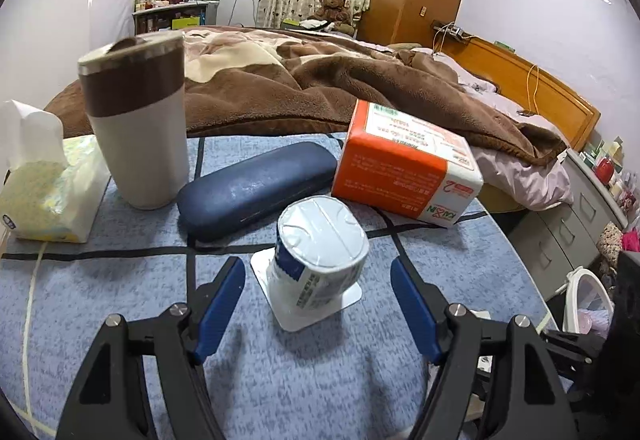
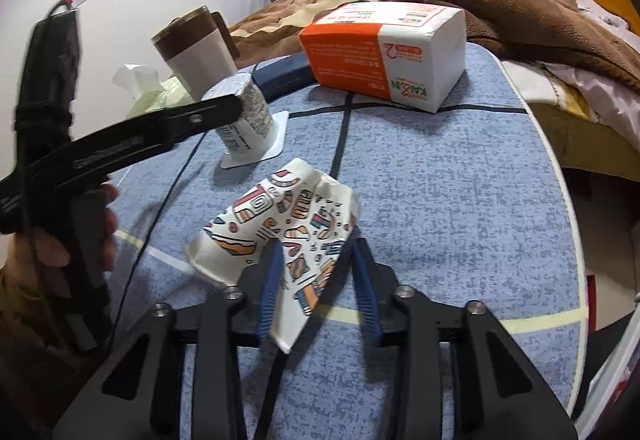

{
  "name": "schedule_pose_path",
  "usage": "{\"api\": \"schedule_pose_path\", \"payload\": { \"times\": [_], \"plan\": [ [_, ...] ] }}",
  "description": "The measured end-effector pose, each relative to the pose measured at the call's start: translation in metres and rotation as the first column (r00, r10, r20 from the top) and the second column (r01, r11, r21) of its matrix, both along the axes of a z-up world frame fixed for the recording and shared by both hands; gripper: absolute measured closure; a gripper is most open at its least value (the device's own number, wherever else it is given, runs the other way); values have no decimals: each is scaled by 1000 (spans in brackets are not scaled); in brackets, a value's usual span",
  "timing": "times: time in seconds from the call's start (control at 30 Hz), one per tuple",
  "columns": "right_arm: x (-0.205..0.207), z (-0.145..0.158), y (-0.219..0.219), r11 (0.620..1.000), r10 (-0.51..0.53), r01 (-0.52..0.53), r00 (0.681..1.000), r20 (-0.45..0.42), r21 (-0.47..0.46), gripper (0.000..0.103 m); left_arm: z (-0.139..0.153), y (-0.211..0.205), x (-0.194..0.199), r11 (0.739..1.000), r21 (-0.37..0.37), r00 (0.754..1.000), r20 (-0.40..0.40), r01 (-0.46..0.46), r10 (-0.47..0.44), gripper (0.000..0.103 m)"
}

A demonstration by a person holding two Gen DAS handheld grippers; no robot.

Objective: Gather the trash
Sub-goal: 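Grasp the white yogurt cup with the left tool while the right tool grasps the patterned paper cup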

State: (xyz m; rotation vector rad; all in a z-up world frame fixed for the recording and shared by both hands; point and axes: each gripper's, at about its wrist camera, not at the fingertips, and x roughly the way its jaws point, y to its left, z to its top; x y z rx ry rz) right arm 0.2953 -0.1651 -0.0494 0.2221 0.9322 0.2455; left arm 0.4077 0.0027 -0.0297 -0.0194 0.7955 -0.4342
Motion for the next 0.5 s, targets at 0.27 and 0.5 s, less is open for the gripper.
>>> {"api": "schedule_pose_path", "payload": {
  "times": [0.27,0.5],
  "plan": [
    [1,-1,-5,998,18,-17,1000,-6,56,85,-7,-4,13,1000,2,1000,-18,5,-5,26],
    [-1,6,-7,999,20,-21,1000,24,39,90,-11,-2,21,1000,16,999,-24,-26,26,34]
  ]
}}
